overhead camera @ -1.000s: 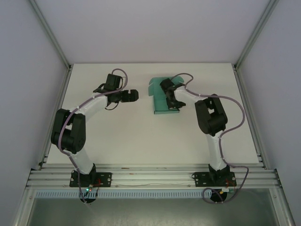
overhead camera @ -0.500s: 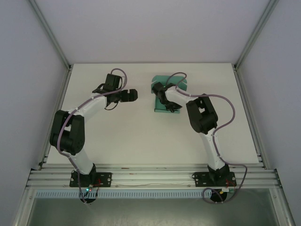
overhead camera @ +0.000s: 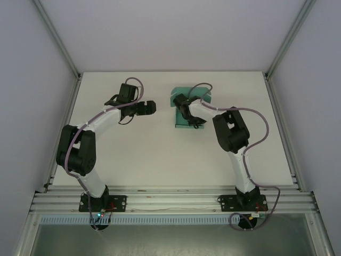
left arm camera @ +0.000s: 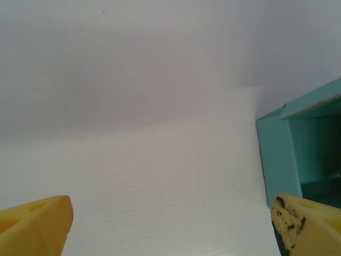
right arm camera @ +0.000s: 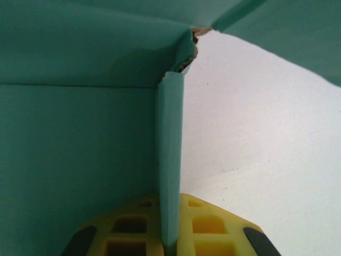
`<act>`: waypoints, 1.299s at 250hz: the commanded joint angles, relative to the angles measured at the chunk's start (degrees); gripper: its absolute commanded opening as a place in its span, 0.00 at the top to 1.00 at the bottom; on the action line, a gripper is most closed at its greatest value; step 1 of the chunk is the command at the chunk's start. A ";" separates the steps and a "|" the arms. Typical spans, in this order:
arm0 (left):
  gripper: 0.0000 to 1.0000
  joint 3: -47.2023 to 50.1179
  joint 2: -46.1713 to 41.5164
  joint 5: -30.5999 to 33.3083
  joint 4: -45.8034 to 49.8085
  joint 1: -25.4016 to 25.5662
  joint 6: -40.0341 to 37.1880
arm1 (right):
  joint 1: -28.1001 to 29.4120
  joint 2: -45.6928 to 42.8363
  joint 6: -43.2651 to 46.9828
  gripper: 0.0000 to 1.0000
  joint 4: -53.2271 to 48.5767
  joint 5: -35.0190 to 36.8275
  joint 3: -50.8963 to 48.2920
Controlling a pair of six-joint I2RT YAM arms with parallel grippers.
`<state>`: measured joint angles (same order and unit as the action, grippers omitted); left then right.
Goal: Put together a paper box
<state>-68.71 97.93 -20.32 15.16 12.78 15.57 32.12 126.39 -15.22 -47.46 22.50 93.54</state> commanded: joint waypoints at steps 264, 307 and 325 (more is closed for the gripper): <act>0.00 -9.05 2.09 -5.77 3.48 6.58 -11.67 | -14.72 -40.71 29.18 0.22 34.84 -31.92 -30.08; 0.01 -17.42 8.73 -7.70 9.21 8.71 -16.75 | -17.88 -36.04 53.13 0.20 28.69 -51.76 -26.24; 0.03 -20.17 10.88 -7.40 10.94 9.37 -18.94 | -18.01 -32.83 54.37 0.20 26.78 -52.56 -22.19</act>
<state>-84.51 104.77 -26.85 19.86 21.34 2.74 13.82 88.88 24.75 -16.93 -18.41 66.41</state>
